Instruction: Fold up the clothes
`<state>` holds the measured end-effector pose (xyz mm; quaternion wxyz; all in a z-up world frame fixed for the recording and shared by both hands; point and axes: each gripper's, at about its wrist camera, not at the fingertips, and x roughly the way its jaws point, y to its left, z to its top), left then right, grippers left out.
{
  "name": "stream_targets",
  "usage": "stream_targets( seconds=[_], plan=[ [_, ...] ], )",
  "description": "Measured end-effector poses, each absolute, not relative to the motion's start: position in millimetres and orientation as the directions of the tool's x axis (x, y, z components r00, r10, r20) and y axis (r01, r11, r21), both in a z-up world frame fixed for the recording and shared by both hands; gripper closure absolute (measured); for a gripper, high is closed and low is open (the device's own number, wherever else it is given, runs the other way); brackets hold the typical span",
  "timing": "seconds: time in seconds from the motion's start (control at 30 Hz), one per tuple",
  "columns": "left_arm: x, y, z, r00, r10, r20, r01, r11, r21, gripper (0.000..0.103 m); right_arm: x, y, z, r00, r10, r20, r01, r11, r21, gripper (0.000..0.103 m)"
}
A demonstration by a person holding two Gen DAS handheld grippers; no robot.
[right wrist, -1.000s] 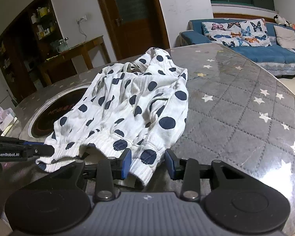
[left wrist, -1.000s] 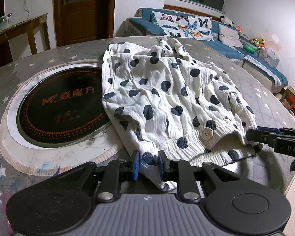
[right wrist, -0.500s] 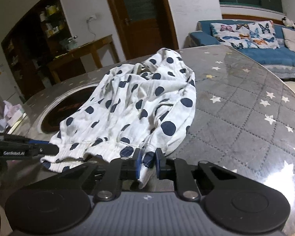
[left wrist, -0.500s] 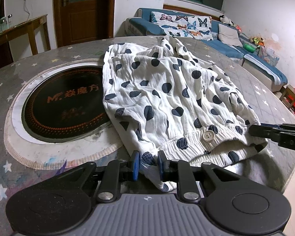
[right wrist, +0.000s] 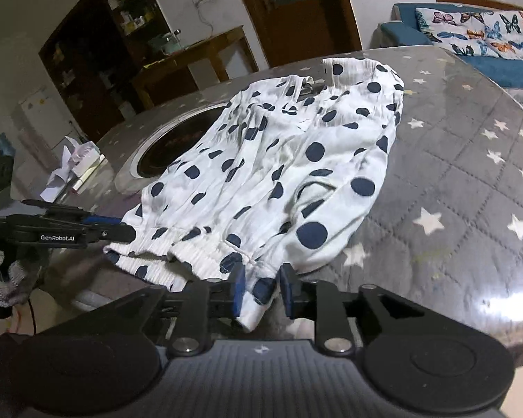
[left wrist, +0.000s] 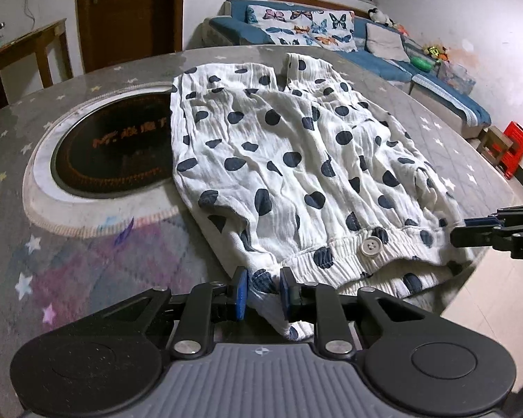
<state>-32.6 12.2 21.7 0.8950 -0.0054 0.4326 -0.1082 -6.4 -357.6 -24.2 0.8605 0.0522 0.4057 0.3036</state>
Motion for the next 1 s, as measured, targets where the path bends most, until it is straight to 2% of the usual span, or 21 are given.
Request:
stream_targets(
  seconds=[0.1,0.23,0.33,0.63,1.0],
  plan=[
    [-32,15,29,0.612,-0.205,-0.764,0.2,0.975,-0.101,0.077,-7,-366,-15,0.505,0.558,-0.659,-0.476,0.817,0.326,0.081],
    [-36,16,43,0.646,-0.199,-0.737,0.215,0.974,-0.074,0.062,4,-378,-1,0.562,0.519,-0.644,-0.454,0.844,0.285,0.079],
    [-38,19,49,0.664,-0.203,-0.719,0.218,0.973,-0.074,0.058,20,-385,7,0.611,0.476,-0.632,-0.426,0.871,0.244,0.078],
    [-12,19,50,0.689,-0.191,-0.7,0.184,0.979,-0.086,0.058,109,-390,11,0.676,0.411,-0.612,-0.36,0.908,0.212,0.078],
    [62,8,22,0.645,-0.201,-0.737,0.177,0.978,-0.112,0.06,237,-373,13,0.69,0.362,-0.626,-0.315,0.93,0.191,0.078]
  ],
)
